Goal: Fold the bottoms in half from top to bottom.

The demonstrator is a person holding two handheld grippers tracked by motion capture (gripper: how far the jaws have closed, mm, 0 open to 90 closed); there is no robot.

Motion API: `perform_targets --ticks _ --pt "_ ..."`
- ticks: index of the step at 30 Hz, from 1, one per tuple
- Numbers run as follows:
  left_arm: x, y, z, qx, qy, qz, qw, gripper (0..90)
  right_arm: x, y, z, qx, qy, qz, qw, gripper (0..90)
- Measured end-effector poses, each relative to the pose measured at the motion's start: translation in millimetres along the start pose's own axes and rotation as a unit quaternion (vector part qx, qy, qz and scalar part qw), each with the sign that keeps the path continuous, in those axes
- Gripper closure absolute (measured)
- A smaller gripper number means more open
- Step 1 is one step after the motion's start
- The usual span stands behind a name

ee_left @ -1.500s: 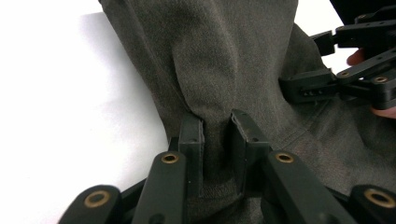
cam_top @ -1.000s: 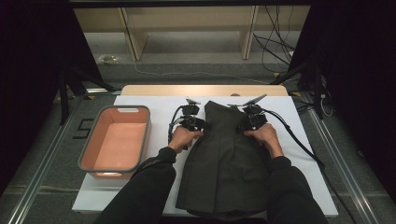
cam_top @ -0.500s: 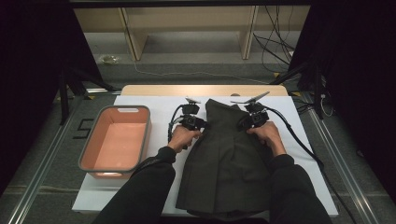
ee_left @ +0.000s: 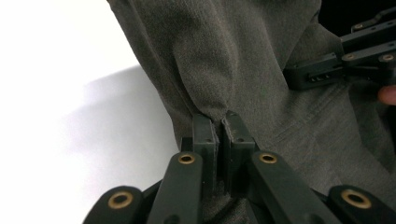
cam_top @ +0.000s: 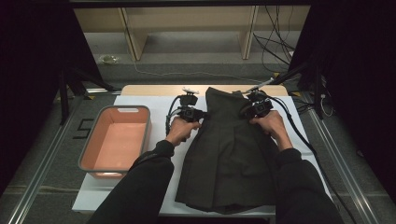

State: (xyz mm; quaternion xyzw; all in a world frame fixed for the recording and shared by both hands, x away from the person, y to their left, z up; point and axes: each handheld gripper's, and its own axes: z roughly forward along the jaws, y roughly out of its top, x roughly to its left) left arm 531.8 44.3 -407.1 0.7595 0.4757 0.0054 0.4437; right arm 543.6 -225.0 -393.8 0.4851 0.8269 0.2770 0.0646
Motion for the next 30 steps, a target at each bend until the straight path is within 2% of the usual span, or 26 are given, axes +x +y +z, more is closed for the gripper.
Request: perform_targets --ticks 6,8,12,16,19,22,25,28,30 --pt "-4.2 18.0 -12.3 -0.025 0.023 0.024 0.9991 85.3 5.1 7.7 -6.3 -0.051 -0.004 0.010 0.9987 79.3" --pt "-5.9 18.2 -11.9 -0.031 0.019 0.026 0.9990 85.1 4.7 8.3 -8.0 -0.061 -0.009 0.011 0.9980 79.2" --pt "-7.9 9.6 -8.7 -0.032 0.006 0.035 0.9989 85.1 2.7 1.1 -9.3 -0.071 -0.015 -0.002 0.9974 79.2" --pt "-10.5 1.3 -11.8 -0.036 -0.008 0.047 0.9982 85.2 6.3 -12.2 -11.1 -0.086 -0.018 -0.029 0.9957 79.1" --pt "-15.2 -4.5 -15.3 -0.039 -0.010 0.070 0.9968 85.1 7.8 -22.2 -12.8 -0.101 -0.014 -0.040 0.9939 79.1" --pt "-18.4 -11.1 -19.6 -0.041 -0.018 0.082 0.9956 85.1 11.6 -33.4 -15.3 -0.115 -0.012 -0.053 0.9918 79.0" --pt "-22.9 -19.2 -24.2 -0.046 -0.022 0.102 0.9934 85.1 15.3 -44.5 -17.7 -0.129 -0.009 -0.062 0.9897 78.9" --pt "-26.6 -26.8 -28.8 -0.055 -0.027 0.111 0.9919 85.0 20.5 -53.8 -19.9 -0.142 -0.012 -0.072 0.9872 78.8" --pt "-28.1 -31.3 -32.3 -0.064 -0.034 0.110 0.9913 85.0 24.2 -58.7 -22.1 -0.152 -0.015 -0.076 0.9854 78.8"
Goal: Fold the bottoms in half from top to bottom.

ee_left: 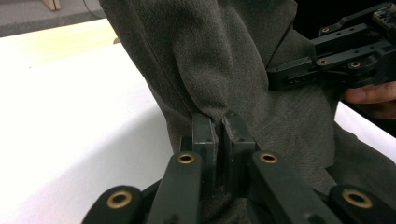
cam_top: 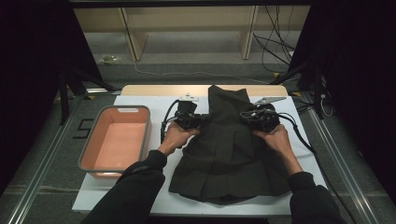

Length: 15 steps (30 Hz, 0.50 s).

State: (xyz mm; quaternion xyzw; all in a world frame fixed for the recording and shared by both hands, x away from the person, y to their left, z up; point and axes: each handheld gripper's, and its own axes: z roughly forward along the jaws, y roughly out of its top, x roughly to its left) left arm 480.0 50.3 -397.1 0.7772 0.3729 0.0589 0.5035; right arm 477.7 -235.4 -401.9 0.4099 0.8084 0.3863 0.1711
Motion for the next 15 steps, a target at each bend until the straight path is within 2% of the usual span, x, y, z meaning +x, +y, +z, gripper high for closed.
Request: perform_targets --ticks 10,15 --pt "-17.2 -16.7 -16.1 -0.005 -0.018 0.030 0.9994 84.5 13.9 -12.9 -12.7 -0.017 0.004 -0.008 0.9998 77.0" --pt "-24.4 -25.0 -22.7 -0.006 -0.023 0.037 0.9990 84.3 20.6 -19.5 -21.2 -0.021 0.008 -0.008 0.9997 76.0"
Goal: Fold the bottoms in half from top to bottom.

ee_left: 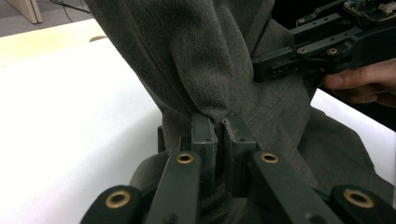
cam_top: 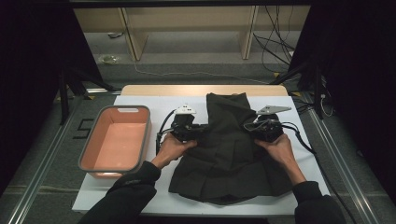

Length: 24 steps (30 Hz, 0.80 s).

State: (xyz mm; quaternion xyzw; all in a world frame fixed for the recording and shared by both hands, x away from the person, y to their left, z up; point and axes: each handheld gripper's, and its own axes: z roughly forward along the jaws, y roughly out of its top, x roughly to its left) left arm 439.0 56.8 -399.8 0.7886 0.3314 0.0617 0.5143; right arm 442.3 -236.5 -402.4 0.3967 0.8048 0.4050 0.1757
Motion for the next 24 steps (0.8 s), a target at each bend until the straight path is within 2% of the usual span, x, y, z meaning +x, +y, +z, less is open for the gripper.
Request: perform_targets --ticks 12,24 --pt "-16.0 -15.8 -13.0 0.004 -0.018 0.016 0.9997 84.1 21.1 -18.1 -19.1 -0.007 -0.001 -0.008 0.9999 74.1" --pt "-27.9 -36.3 -25.5 0.013 -0.040 0.025 0.9988 83.8 36.2 -32.8 -34.1 -0.012 0.014 -0.004 0.9998 73.3"
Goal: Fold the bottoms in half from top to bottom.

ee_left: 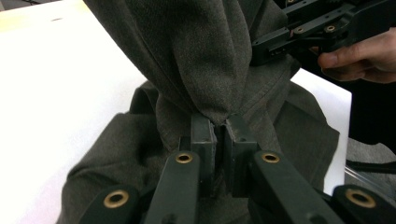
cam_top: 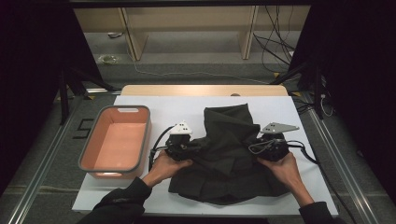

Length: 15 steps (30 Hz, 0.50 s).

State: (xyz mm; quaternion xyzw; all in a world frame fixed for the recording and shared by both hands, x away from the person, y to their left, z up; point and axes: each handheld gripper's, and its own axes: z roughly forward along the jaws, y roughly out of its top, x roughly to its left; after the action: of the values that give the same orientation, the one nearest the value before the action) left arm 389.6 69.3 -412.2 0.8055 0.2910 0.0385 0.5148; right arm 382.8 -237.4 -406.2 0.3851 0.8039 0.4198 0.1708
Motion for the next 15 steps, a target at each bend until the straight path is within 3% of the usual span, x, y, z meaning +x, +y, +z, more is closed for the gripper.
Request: perform_targets --ticks 15 --pt "-12.6 -16.5 -5.0 0.017 -0.024 0.003 0.9996 82.0 11.0 -14.7 -15.6 0.001 0.024 0.018 0.9995 67.4"
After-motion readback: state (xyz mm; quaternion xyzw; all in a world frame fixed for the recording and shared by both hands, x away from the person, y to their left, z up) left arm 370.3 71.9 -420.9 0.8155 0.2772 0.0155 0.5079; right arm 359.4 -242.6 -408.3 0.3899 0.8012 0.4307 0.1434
